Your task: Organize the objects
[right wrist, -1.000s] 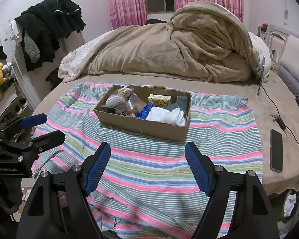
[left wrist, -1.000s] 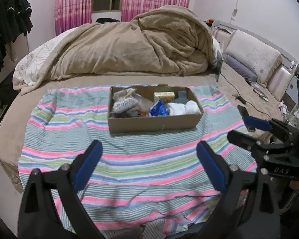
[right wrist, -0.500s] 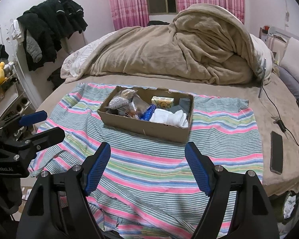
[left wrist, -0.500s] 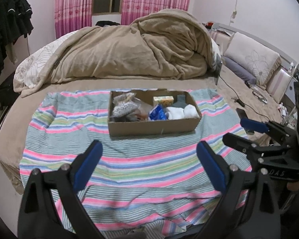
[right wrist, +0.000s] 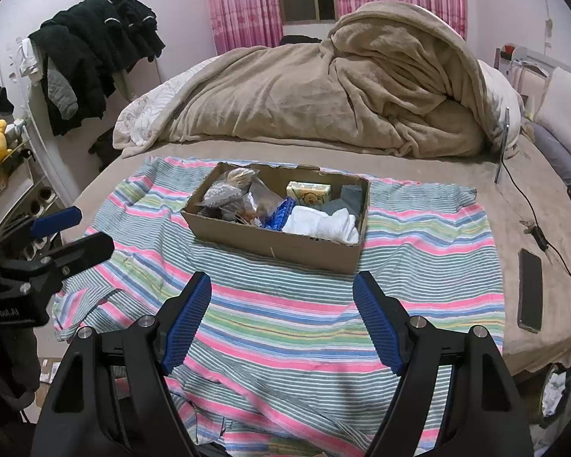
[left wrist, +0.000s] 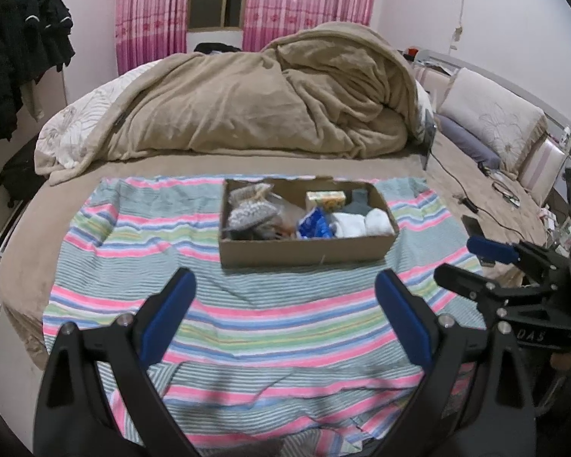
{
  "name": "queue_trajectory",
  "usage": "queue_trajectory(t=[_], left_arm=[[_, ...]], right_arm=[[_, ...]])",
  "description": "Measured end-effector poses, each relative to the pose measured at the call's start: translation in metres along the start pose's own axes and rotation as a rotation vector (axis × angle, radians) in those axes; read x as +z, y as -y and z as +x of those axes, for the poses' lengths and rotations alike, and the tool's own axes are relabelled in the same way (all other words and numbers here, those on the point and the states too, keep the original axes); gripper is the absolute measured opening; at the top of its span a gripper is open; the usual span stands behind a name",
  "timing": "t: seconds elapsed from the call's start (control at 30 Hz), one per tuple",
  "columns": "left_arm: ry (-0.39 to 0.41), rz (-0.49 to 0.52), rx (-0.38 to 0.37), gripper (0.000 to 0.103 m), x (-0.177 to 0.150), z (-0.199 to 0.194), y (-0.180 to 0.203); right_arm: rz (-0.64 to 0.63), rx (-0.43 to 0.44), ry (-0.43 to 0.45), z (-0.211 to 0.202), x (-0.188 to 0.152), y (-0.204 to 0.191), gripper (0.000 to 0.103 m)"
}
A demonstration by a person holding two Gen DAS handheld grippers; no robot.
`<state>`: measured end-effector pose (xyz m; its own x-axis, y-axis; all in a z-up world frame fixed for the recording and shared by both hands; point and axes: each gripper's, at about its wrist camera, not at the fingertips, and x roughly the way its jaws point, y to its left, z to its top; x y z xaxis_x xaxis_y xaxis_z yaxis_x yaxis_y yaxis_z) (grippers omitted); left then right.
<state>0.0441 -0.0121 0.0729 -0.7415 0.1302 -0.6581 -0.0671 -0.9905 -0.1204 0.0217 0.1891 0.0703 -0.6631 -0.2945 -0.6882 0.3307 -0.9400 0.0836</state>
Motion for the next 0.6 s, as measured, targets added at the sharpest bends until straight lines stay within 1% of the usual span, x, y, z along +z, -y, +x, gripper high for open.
queue_trajectory(t=[0.13,0.27,0.33,0.43,0.6], left_arm=[[-0.005,0.008,-0.003,0.096,0.000,0.002,-0.001],[0.015,0.026,-0.021,0.096,0.001,0.003,0.003],[0.014,0.034,-0.017,0.096,0.001,0.005,0.006],[-0.003,0.027,-0.020,0.096,-0.001,0.011,0.005],[-0.004,0.009,-0.011,0.096,-0.001,0.013,0.003]], right_arm=[[0.005,-0.003,-0.005,0.004,0.001,0.005,0.080],[0.009,-0.003,-0.009,0.007,0.003,0.007,0.080],[0.012,-0.002,-0.012,0.009,0.003,0.008,0.080],[0.012,0.001,-0.023,0.012,0.001,0.009,0.080],[0.015,0.006,-0.032,0.017,0.000,0.009,0.080]])
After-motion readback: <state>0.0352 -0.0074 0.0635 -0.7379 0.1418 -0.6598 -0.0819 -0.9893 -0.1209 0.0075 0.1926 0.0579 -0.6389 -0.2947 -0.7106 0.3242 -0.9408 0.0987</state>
